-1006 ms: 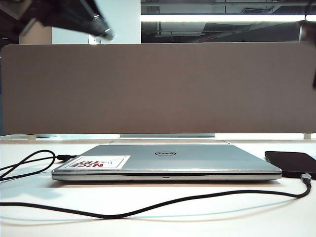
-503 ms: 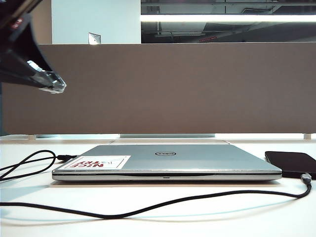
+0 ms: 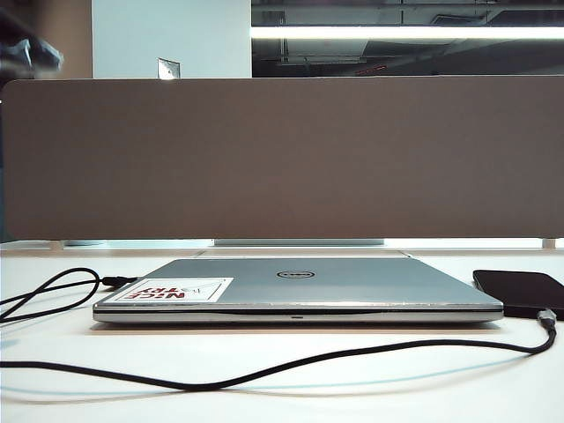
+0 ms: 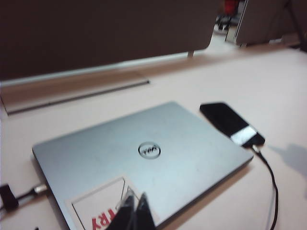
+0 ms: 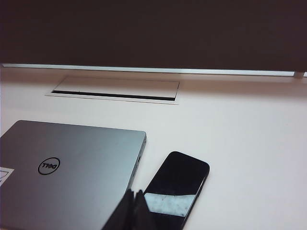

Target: Pick up the charging cable and the phone, plug the charging cable into the charging port on the phone, and finally place them back on the table.

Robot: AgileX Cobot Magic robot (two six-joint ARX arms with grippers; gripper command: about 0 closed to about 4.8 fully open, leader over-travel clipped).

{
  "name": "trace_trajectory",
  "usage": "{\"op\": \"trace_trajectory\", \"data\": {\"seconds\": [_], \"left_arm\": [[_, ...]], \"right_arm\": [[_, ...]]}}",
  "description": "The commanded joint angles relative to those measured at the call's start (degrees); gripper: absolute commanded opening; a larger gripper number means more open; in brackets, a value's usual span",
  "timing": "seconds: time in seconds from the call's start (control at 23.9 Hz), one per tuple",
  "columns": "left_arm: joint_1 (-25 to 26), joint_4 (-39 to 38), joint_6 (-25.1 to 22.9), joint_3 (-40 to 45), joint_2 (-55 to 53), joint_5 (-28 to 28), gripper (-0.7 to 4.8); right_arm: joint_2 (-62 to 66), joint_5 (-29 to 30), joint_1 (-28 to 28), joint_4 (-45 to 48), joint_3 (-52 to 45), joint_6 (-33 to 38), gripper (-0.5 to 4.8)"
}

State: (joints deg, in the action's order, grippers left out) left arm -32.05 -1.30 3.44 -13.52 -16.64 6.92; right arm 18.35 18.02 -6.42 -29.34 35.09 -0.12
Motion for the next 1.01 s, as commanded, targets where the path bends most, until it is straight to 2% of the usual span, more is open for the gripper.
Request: {"op": "trace_trajectory", "data": {"seconds": [0.04,0.17,0.42,0.54,0.8,0.96,1.01], "left_arm": [[-0.07,-0.35,-0.39,0.85,3.15,0.15,-0.06],[-0.07,0.59,0.00,0.85,3.72,0.15,-0.06],[-0.07,2.51,-0.02,0.85,3.72,0.15,-0.05],[-0.07,2.71,-0.02,0.85,3.72,0.15,-0.05],[-0.07,2.69,-0.02,0.85,3.72,0.15,-0.05],[-0.07,2.71,-0.02,0.85,3.72,0.15,-0.05],[-0.07,2.71,-0.02,0.85,3.72,0.15,-0.05]], "right_arm": [[-4.50,-0.02,-0.02,0.92,-3.43,1.90,-0.01],[-8.83,-2.84,-0.02,1.55,-6.84,2.03,-0.01],[-17.94,-11.93,-0.02,9.31,-14.43,2.08,-0.02],[-18.32,-14.64,-0.02,12.61,-17.11,2.03,-0.02],[-18.23,-14.91,-0.02,22.64,-25.46,2.03,-0.02],[-18.38,-7.82,1.55,32.63,-31.85,2.03,-0.02],[-18.38,-7.82,2.58,33.09,-32.46,2.03,-0.02]]}}
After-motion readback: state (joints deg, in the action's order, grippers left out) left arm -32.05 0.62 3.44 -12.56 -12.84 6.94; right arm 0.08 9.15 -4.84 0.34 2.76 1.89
